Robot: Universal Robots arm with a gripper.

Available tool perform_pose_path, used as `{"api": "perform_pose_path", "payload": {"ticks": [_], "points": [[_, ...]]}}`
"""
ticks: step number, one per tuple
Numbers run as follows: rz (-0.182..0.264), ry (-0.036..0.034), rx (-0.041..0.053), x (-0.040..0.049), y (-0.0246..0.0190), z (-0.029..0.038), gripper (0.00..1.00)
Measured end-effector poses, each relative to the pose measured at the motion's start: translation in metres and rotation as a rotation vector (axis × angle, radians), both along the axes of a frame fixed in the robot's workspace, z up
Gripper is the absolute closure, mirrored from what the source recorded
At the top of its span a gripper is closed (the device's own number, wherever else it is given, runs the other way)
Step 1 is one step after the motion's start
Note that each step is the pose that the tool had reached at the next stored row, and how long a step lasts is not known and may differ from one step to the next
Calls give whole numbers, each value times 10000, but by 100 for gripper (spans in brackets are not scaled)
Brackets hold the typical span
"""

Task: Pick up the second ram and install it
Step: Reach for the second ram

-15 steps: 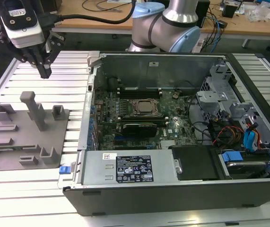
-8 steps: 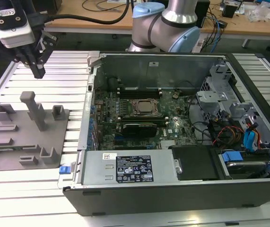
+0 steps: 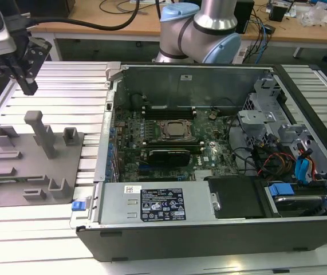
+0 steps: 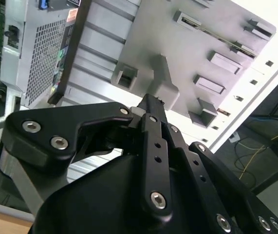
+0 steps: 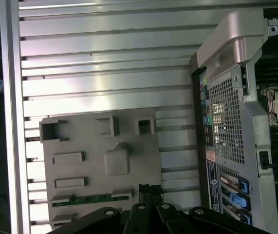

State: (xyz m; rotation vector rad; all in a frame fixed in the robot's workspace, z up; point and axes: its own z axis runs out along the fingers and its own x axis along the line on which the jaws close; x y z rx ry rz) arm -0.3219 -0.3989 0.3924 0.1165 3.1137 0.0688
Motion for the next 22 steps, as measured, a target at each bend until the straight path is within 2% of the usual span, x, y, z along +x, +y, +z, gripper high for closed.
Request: {"api": "perform_pose_path", "payload": {"ticks": [2,3,9,18,22], "points": [[-2,0,0,-55,0,0,89],[-1,0,0,-111,0,-1,89],[0,0,0,-272,0,-3,89],[-1,0,0,-590,0,-15,89],[1,-1,1,-665,0,-21,89]]}}
